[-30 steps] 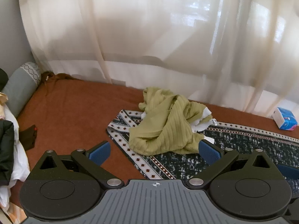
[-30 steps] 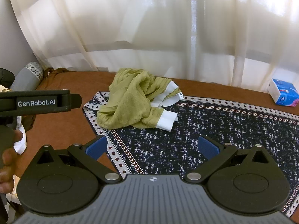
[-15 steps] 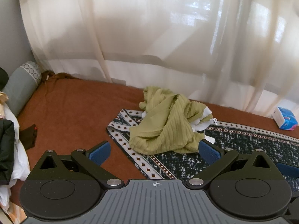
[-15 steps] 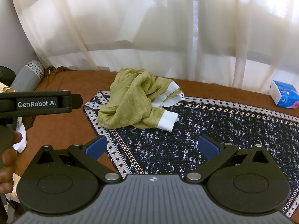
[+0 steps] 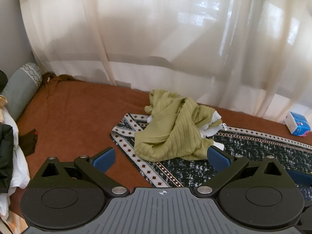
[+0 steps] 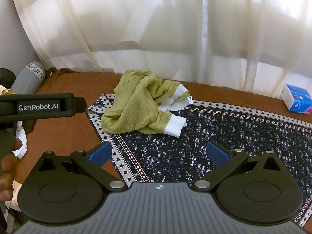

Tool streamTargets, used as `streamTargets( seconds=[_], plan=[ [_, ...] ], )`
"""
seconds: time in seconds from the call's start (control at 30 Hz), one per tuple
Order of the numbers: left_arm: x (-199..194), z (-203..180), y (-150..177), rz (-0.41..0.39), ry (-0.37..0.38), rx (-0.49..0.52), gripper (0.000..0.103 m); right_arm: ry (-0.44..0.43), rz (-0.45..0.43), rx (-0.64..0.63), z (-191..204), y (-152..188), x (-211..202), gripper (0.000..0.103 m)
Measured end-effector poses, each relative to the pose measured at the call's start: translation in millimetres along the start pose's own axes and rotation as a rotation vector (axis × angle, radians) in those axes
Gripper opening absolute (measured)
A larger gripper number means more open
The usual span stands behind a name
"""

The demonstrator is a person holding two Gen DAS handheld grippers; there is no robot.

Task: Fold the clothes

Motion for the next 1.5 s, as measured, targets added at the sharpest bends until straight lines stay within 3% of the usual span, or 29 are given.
streamTargets(
  seconds=[0.7, 1.0, 1.13, 1.5],
  plan=[
    [41, 9, 1, 0.065, -0.011, -0.005, 0.103, -0.005, 0.053, -0.012, -2, 1, 28, 0.103],
    [111, 20, 7, 0.162, -0.043, -0.004, 0.103, -0.007, 0.106, -0.039, -9, -21, 77, 0.103],
    [145, 22, 8, 0.195, -0.053, -0.01, 0.103, -0.004, 0.088, -0.065, -11, -43, 104, 0.103],
    [214, 40, 6, 0.275, -0.077, -0.03, 0.103, -0.098, 0.138, 0.016, -6, -50, 183, 0.103]
  ],
)
Point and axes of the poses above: each gripper's, at about its wrist camera, not at the fingertips, and x roughly the way its jaws point, z to its left, y to its underside, the point moved 7 cm from there along x, roughly the way its jaws point, and after that the axes turned 7 degrees about -z, right-handed, at the moved point
